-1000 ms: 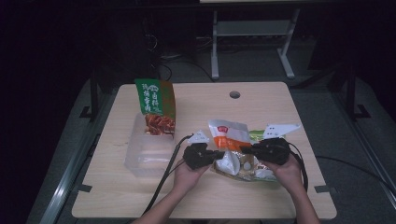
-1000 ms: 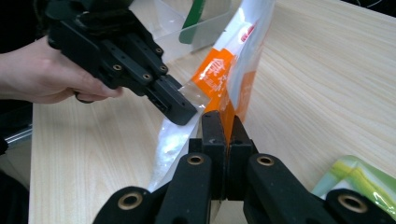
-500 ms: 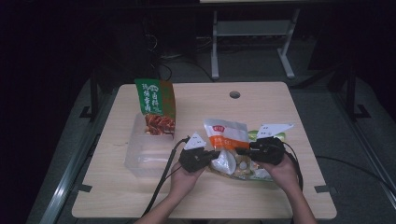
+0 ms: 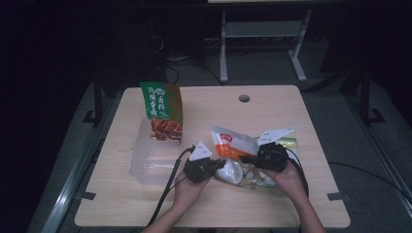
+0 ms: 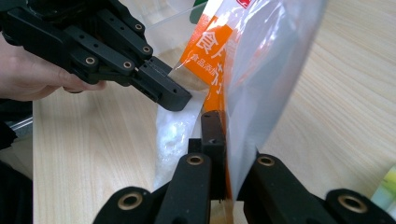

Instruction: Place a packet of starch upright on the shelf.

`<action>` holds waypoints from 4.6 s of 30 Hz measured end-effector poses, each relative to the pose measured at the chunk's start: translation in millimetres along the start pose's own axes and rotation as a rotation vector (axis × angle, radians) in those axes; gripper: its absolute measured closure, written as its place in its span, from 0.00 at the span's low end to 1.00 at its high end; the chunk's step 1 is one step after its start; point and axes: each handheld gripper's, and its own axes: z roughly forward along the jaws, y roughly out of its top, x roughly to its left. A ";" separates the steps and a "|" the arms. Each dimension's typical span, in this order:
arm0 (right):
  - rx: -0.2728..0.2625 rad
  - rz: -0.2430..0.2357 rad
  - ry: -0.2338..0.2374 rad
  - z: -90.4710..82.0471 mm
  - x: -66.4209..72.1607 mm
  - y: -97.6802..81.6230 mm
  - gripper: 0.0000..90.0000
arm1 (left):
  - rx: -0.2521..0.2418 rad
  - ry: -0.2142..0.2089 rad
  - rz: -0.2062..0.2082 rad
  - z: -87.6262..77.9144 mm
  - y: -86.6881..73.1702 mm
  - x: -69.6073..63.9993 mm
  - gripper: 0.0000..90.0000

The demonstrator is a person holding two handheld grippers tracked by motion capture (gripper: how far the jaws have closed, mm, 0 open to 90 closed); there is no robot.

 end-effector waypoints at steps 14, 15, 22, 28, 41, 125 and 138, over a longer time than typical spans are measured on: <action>-0.050 0.009 0.023 -4.7 7.0 2.6 1.00 | 0.026 0.021 0.031 -14.3 -12.0 -12.1 0.61; -0.051 0.010 0.024 -4.8 8.1 3.1 1.00 | 0.026 0.018 0.024 -15.6 -12.9 -13.5 0.60; -0.067 -0.008 0.019 -3.8 12.7 7.6 1.00 | 0.027 0.007 0.017 -26.2 -18.5 -18.0 0.51; -0.071 -0.005 0.015 -3.0 14.8 11.5 1.00 | 0.038 0.004 0.068 -37.7 -23.4 -22.9 0.46; -0.088 0.014 0.016 -0.8 15.6 21.8 1.00 | 0.049 -0.012 0.163 -56.6 -32.2 -33.5 0.43; -0.068 -0.119 0.220 135.7 59.4 196.9 1.00 | -0.010 -0.046 0.183 -74.2 -35.3 -34.2 0.40; -0.066 -0.064 0.262 171.1 58.8 201.0 1.00 | 0.031 -0.030 0.193 -80.9 -39.5 -27.6 0.39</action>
